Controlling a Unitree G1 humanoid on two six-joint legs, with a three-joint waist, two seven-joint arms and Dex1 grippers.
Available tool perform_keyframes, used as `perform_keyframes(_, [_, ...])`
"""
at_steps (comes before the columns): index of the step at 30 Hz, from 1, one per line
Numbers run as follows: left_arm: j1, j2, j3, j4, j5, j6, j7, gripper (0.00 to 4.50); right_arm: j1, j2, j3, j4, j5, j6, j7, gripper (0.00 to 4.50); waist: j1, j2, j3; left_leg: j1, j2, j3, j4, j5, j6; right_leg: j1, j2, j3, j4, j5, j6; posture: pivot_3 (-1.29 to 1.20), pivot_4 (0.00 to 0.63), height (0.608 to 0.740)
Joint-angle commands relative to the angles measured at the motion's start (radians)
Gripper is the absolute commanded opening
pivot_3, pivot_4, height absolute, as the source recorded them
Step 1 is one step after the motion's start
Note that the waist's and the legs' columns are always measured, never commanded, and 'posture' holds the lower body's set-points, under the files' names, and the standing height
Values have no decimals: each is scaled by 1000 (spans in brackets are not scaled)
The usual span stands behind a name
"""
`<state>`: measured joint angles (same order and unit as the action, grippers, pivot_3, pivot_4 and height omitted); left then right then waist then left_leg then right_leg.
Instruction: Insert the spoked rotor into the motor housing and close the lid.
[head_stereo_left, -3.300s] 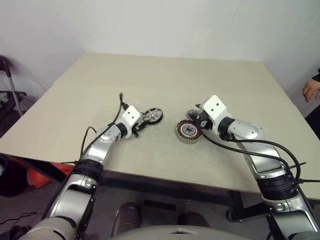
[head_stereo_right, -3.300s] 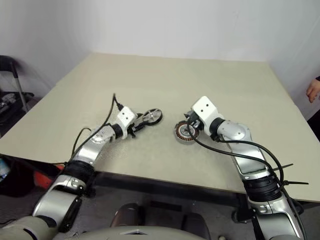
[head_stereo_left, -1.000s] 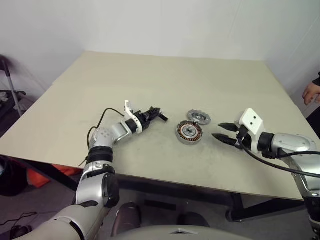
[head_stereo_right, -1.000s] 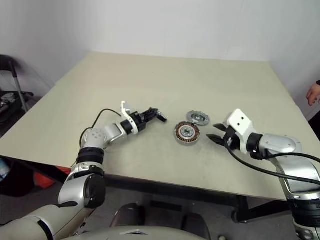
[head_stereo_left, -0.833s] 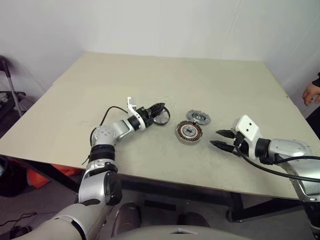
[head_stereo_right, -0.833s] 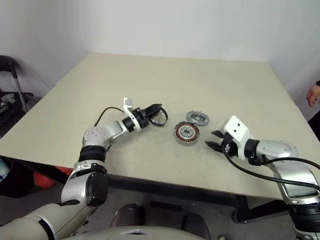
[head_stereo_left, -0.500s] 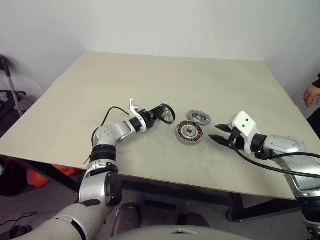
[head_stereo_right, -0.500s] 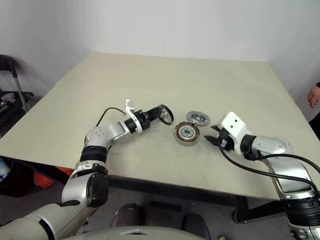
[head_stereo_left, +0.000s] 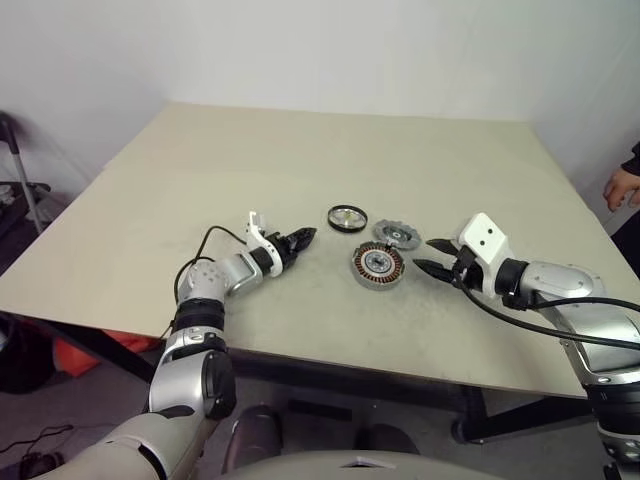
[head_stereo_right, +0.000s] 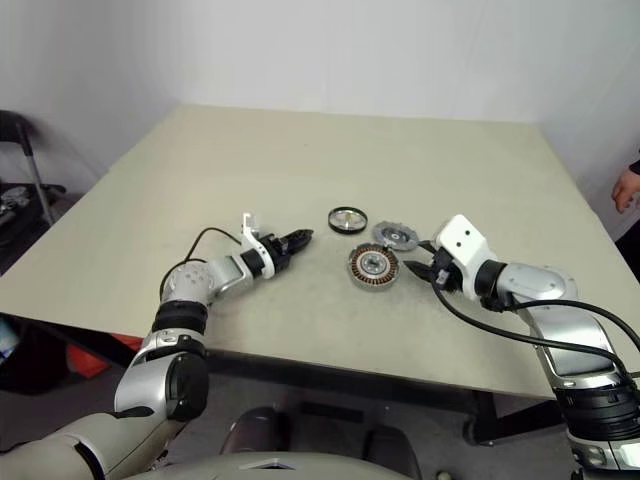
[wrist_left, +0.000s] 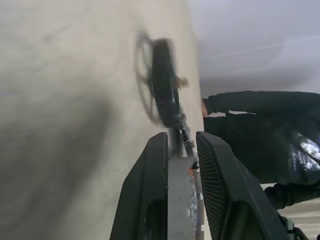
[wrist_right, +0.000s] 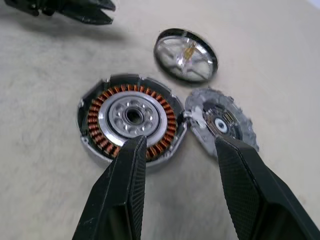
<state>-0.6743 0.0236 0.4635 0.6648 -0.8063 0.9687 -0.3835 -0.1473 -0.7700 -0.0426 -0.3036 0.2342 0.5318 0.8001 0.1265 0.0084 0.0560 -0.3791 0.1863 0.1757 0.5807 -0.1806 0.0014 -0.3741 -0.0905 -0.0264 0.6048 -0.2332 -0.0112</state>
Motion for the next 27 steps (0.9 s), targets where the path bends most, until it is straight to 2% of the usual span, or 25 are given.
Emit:
perform_keyframes(1, [-11, 5, 3, -39, -14, -5, -5, 934, -35, 8, 11, -5, -6, -14, -8, 2187, 0, 0, 0, 0, 0, 0, 0, 0, 0, 0, 0, 0, 0, 0, 0, 0, 0, 740])
perform_keyframes(8, [-14, 5, 5, -49, -13, -9, -6, 934, -58, 18, 25, 22, -22, -20, -14, 2187, -1, 0, 0, 0, 0, 0, 0, 0, 0, 0, 0, 0, 0, 0, 0, 0, 0, 740])
perform_keyframes(12, [-8, 14, -30, -63, 23, -41, -24, 934, -101, 61, 38, 65, -52, -11, -70, 2187, -2, 0, 0, 0, 0, 0, 0, 0, 0, 0, 0, 0, 0, 0, 0, 0, 0, 740])
perform_keyframes(18, [19, 21, -116, -106, 89, -91, -58, 934, -244, 174, 111, 243, -152, -48, -190, 2187, -7, 0, 0, 0, 0, 0, 0, 1, -1, -1, 0, 0, 1, 0, 0, 0, 0, 740])
perform_keyframes(23, [48, 18, -134, -136, 107, -126, -57, 934, -409, 318, 153, 487, -201, -123, -278, 2187, -20, 0, 0, -2, 0, 0, -1, 2, -3, -4, 0, 0, 2, 0, -1, 0, 0, 740])
perform_keyframes(27, [75, 18, -150, -177, 116, -138, -58, 934, -493, 383, 154, 634, -213, -175, -305, 2187, -24, 0, 0, -6, 0, 0, -1, 2, -3, -7, 0, 0, 2, 0, -1, 0, 0, 740])
